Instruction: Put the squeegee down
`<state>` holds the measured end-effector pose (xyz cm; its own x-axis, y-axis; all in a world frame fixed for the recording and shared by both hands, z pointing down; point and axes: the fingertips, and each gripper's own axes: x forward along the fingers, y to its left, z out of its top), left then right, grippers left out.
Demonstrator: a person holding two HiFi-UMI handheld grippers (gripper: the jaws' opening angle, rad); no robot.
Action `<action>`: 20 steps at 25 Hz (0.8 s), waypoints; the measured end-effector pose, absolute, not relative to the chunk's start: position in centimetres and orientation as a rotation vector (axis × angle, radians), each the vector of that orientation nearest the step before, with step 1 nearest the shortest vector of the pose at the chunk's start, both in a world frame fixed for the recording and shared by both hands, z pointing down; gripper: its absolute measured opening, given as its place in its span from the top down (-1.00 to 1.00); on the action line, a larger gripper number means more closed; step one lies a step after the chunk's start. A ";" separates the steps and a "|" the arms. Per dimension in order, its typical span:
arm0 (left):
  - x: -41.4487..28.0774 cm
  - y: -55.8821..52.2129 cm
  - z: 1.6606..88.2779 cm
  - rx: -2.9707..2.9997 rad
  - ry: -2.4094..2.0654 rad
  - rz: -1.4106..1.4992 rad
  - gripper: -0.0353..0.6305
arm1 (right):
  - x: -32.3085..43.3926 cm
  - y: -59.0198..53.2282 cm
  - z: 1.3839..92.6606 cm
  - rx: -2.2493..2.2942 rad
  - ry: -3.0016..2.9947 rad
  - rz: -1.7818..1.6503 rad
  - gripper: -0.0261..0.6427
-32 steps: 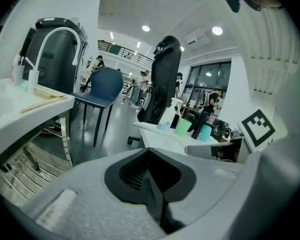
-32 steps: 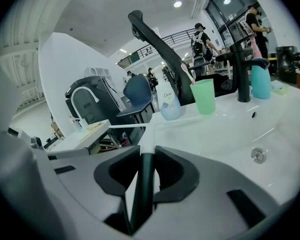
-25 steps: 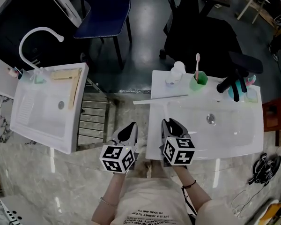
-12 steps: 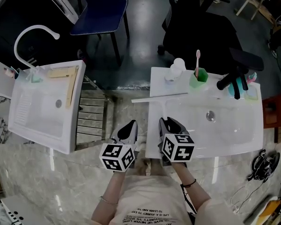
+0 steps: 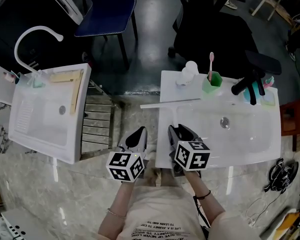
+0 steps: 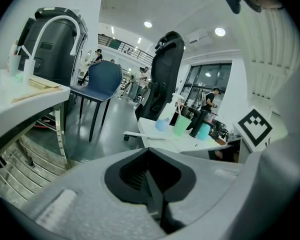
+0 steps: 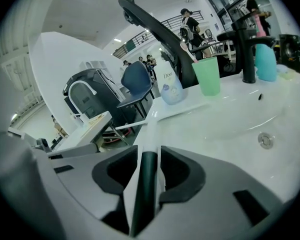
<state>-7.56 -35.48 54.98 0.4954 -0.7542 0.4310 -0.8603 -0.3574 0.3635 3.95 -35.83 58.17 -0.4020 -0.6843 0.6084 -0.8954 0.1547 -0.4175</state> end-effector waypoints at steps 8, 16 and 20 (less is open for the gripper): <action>-7.3 -35.4 54.5 2.214 -1.309 0.246 0.82 | 4.2 -36.1 56.4 1.542 -2.254 1.127 0.45; -6.2 -35.6 52.1 2.300 -1.268 0.222 0.82 | 5.9 -36.2 53.7 1.604 -2.315 1.023 0.64; -5.4 -35.7 50.5 2.365 -1.236 0.209 0.82 | 6.7 -36.2 52.2 1.622 -2.349 0.973 0.81</action>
